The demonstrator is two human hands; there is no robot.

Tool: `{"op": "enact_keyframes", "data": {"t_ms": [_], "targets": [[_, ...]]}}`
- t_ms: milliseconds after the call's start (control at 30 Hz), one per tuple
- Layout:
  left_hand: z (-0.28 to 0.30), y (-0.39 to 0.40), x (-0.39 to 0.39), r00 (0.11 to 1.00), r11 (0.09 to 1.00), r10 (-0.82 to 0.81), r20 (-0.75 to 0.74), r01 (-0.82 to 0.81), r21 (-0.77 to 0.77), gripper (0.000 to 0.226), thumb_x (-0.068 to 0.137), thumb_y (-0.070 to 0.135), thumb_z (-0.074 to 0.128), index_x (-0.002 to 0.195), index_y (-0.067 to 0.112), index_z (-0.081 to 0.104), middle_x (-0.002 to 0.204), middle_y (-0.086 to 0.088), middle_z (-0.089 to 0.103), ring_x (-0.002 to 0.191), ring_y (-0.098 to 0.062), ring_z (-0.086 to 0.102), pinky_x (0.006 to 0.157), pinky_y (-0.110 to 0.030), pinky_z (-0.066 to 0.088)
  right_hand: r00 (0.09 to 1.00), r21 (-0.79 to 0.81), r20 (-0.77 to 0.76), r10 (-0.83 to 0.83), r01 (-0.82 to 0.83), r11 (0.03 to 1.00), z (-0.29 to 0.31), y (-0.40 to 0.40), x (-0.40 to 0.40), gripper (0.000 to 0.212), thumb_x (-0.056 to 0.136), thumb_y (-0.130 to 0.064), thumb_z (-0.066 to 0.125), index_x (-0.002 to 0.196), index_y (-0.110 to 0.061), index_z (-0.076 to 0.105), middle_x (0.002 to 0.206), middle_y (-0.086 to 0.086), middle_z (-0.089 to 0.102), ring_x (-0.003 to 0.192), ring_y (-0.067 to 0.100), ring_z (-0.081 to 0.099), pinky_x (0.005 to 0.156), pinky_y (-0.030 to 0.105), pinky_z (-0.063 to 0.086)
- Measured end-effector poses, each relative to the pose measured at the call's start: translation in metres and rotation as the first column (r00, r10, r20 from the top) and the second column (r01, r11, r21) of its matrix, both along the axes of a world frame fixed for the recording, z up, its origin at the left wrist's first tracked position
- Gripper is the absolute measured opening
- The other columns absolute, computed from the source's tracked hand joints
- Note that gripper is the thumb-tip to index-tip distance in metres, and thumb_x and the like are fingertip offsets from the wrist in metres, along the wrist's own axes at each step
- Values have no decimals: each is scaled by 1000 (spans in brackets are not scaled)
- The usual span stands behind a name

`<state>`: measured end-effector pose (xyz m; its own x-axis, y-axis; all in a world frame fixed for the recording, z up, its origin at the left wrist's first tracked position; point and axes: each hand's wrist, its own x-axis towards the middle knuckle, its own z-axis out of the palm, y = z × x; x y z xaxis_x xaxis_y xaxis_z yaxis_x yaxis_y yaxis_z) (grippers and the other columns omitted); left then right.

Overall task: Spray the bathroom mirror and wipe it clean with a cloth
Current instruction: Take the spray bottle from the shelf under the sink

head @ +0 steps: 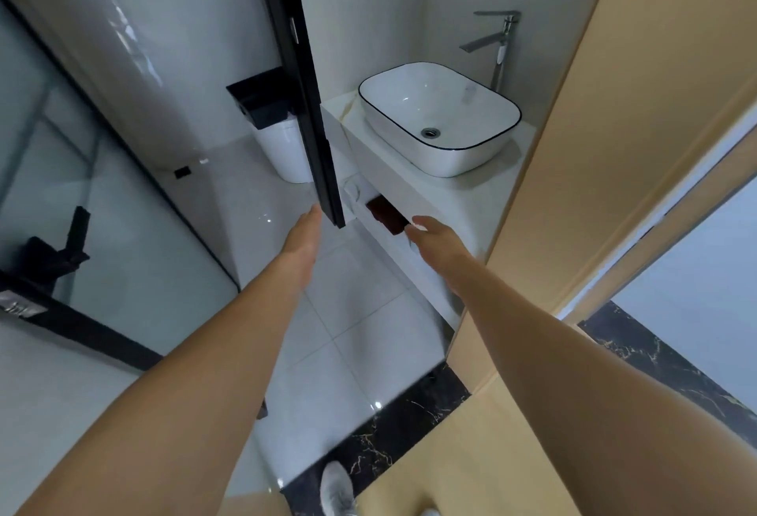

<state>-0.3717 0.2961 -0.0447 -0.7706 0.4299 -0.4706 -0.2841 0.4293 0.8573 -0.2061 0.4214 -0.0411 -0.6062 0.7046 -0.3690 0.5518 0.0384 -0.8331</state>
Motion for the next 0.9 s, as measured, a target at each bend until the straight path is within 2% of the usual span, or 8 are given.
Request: {"op": "enact_keyframes", "data": {"t_ms": [67, 200, 333, 467, 633, 733, 900], "targets": [[-9, 11, -14, 1000, 1000, -8, 15, 7, 24, 59, 105, 53, 30, 156, 23, 30, 157, 3, 37, 141, -21, 38, 119, -39, 28, 1000, -4, 0, 16, -16, 1000, -6, 5, -15, 51, 103, -40, 46, 152, -26, 40, 147, 7, 51, 132, 28, 49, 114, 41, 38], [-28, 29, -51, 999, 998, -43, 34, 42, 36, 60, 104, 56, 33, 156, 26, 31, 159, 6, 34, 144, -18, 36, 121, -40, 23, 999, -48, -34, -6, 5, 999, -23, 11, -50, 52, 106, -36, 41, 156, -24, 33, 157, 6, 39, 143, 27, 38, 121, 43, 28], [-50, 49, -91, 997, 998, -46, 57, 44, 42, 64, 102, 59, 35, 157, 27, 30, 160, 6, 32, 145, -17, 33, 123, -41, 19, 990, -126, -110, -91, 77, 989, -47, 17, -85, 51, 106, -33, 44, 155, -24, 34, 156, 5, 41, 142, 23, 40, 116, 34, 30], [-74, 71, -117, 996, 995, -62, 67, 57, 76, 58, 104, 53, 37, 155, 26, 34, 158, 5, 36, 144, -18, 36, 121, -37, 22, 983, -164, -148, -110, 86, 983, -72, 27, -118, 51, 106, -31, 45, 155, -25, 34, 156, 4, 41, 142, 20, 40, 107, 26, 30], [-128, 97, -143, 996, 990, -50, 78, 40, 132, 56, 104, 51, 40, 155, 27, 35, 158, 5, 37, 144, -17, 37, 117, -34, 25, 979, -154, -181, -94, 67, 986, -126, 47, -159, 53, 106, -33, 46, 156, -25, 33, 159, 2, 37, 145, 19, 37, 115, 33, 29], [-169, 108, -153, 997, 988, -42, 72, 31, 154, 55, 105, 50, 38, 154, 27, 35, 157, 5, 39, 142, -17, 38, 108, -30, 29, 979, -116, -194, -62, 40, 992, -172, 60, -178, 52, 106, -35, 45, 155, -26, 32, 157, 3, 39, 143, 20, 38, 115, 35, 31], [-242, 125, -165, 998, 974, -53, 38, 43, 223, 55, 105, 49, 36, 155, 26, 34, 156, 7, 38, 140, -15, 39, 110, -33, 29, 977, -65, -209, -54, 41, 997, -252, 80, -196, 51, 105, -38, 45, 153, -29, 34, 156, 2, 41, 142, 19, 40, 110, 32, 33]]}}
